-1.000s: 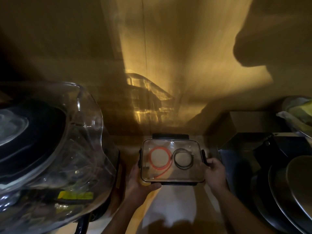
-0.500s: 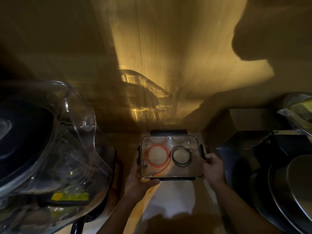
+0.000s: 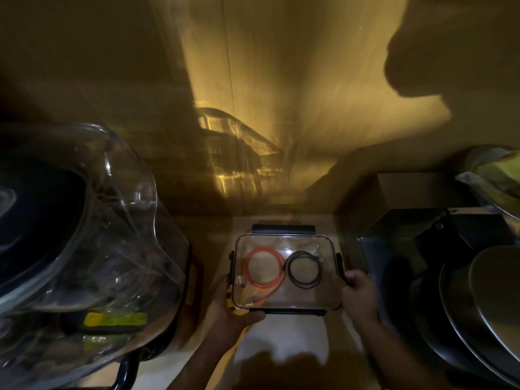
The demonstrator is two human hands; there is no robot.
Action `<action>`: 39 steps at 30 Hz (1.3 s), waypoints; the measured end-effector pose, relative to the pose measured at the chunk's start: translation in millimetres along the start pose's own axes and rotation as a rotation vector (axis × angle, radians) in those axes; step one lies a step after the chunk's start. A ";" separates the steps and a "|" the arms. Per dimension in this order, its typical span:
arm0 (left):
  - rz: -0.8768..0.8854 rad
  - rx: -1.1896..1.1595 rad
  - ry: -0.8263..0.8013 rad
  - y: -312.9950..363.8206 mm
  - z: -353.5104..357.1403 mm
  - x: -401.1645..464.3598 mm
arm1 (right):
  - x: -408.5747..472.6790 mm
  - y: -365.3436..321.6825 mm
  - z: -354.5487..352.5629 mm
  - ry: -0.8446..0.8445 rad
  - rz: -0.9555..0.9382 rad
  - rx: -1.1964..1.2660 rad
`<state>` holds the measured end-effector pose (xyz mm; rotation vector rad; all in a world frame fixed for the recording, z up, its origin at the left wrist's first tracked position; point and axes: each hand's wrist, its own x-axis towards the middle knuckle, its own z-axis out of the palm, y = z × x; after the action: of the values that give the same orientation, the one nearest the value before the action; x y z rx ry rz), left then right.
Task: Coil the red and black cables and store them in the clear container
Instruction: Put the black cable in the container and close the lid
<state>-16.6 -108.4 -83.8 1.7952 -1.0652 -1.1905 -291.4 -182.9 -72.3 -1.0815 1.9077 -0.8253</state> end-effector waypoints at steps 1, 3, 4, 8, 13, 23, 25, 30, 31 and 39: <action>0.003 0.006 -0.001 0.2 -0.6 0.1 | -1.4 -0.6 -0.8 0.001 -0.004 -0.004; 0.010 0.031 -0.001 4.4 -1.8 0.6 | -1.7 -4.6 -2.1 0.009 0.004 -0.006; 0.018 0.047 0.002 6.1 -2.5 1.1 | -1.2 -7.4 -2.7 0.013 0.014 -0.002; 0.104 0.071 -0.004 10.4 -4.7 1.5 | 1.7 -11.2 -4.7 0.013 0.036 -0.022; 0.182 0.078 -0.017 17.0 -5.0 -3.5 | -2.0 -12.4 -4.7 0.024 0.056 0.003; 0.251 0.147 -0.015 20.4 -7.1 -4.7 | -3.4 -12.7 -4.4 0.051 0.081 0.024; 0.230 0.159 0.000 17.0 -7.2 -4.5 | -3.1 -11.2 -4.8 0.048 0.083 0.035; 0.207 0.170 0.010 13.6 -7.8 -10.2 | -12.7 -2.9 -7.8 -0.005 0.093 0.026; 0.208 0.166 0.005 11.9 -8.0 -12.1 | -15.1 0.2 -8.5 0.000 0.085 0.027; 0.240 0.088 -0.075 21.8 -8.5 -23.6 | -24.3 22.4 -11.7 -0.040 0.010 -0.002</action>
<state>-19.3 -94.6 -53.6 1.6429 -1.3539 -1.0859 -301.9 -149.9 -77.4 -1.0815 1.8794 -0.7900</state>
